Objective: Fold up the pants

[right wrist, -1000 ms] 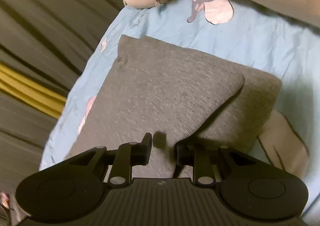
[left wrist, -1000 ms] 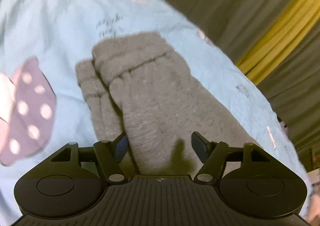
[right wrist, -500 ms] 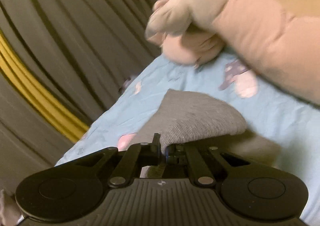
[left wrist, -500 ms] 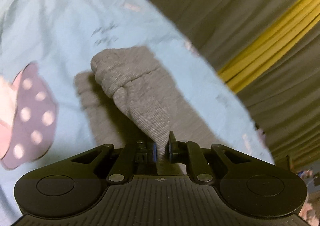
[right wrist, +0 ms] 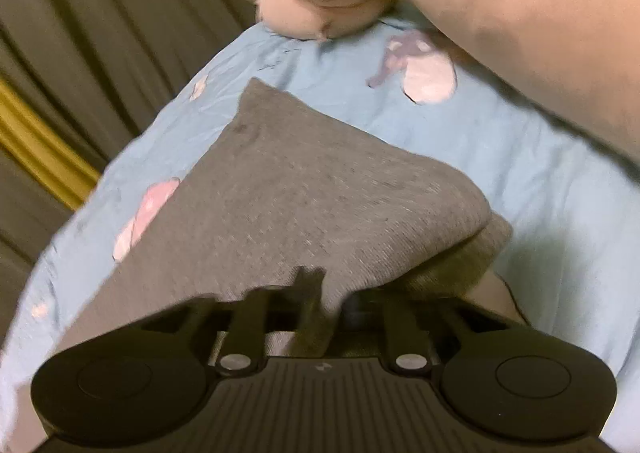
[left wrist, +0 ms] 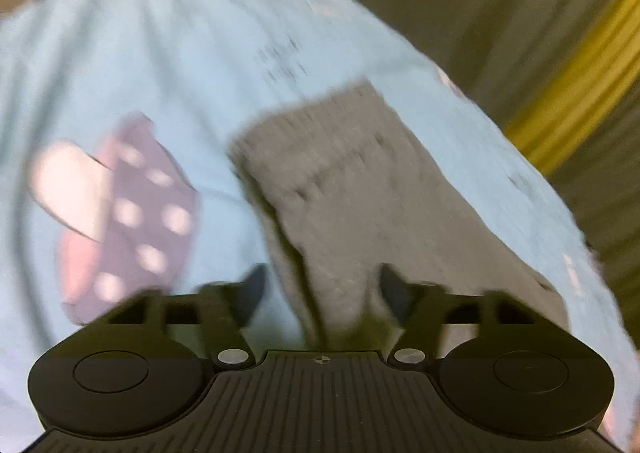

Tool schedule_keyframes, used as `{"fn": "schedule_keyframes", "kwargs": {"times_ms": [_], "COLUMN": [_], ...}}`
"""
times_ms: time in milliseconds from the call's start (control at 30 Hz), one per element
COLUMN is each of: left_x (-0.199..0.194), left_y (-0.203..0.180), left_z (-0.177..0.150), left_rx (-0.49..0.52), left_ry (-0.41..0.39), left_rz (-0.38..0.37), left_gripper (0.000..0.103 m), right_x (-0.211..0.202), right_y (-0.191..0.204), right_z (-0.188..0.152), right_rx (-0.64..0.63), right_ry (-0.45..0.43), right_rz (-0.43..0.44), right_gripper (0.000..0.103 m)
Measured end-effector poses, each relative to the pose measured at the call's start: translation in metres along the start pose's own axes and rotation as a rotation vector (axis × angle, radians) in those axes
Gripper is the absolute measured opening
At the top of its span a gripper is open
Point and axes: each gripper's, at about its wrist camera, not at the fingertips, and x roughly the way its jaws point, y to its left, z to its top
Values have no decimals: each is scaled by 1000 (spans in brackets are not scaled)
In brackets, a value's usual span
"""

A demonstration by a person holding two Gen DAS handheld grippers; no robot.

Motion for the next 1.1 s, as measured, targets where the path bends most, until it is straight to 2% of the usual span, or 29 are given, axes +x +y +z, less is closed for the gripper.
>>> {"fn": "schedule_keyframes", "kwargs": {"times_ms": [33,133,233,267,367,467,533,567,600,633,667,700,733,833,900,967,1033,1100], "left_x": [-9,-31,-51,-53,-49,-35,-22,-12,-2,5,11,17,24,36,35,33,31,31], "left_y": [-2,-17,-46,-59,-101,-138,-154,-161,-168,-172,-172,-169,-165,-149,-142,-140,-141,-145], "left_z": [-1,-6,-16,-20,-42,-70,-91,-101,-106,-105,-103,-100,-96,-92,-90,-92,-94,-94], "left_rx": [4,30,62,80,168,259,313,347,383,401,403,386,353,236,191,184,201,219], "left_ry": [-32,-96,-156,-164,-143,-82,-56,-40,-1,27,46,73,103,166,168,158,156,155], "left_rz": [16,33,-24,-54,-140,-186,-217,-235,-221,-206,-209,-213,-208,-187,-197,-187,-183,-175], "left_gripper": [79,80,89,95,95,95,95,93,84,82,87,92,92,92,92,93,94,94], "right_x": [-2,-2,4,5,-4,-32,-36,-30,-19,-5,6,4,1,-15,-26,-38,-45,-45], "right_y": [-8,-18,-18,-16,-7,-2,-5,-7,-11,-23,-37,-47,-52,-41,-31,-19,-10,0], "right_z": [0,4,8,9,12,8,2,1,0,1,2,3,4,3,4,6,6,5], "right_rx": [39,131,138,132,87,68,57,42,49,116,207,275,304,222,174,118,40,-42], "right_ry": [-13,-50,-46,-41,-92,-203,-228,-211,-157,-61,14,3,-4,-77,-135,-208,-249,-251], "right_rz": [15,49,17,12,2,58,59,29,-21,-58,-49,-12,1,-99,-176,-233,-194,-166], "right_gripper": [46,43,5,5,5,5,5,5,5,5,4,4,6,14,18,27,34,35]}}
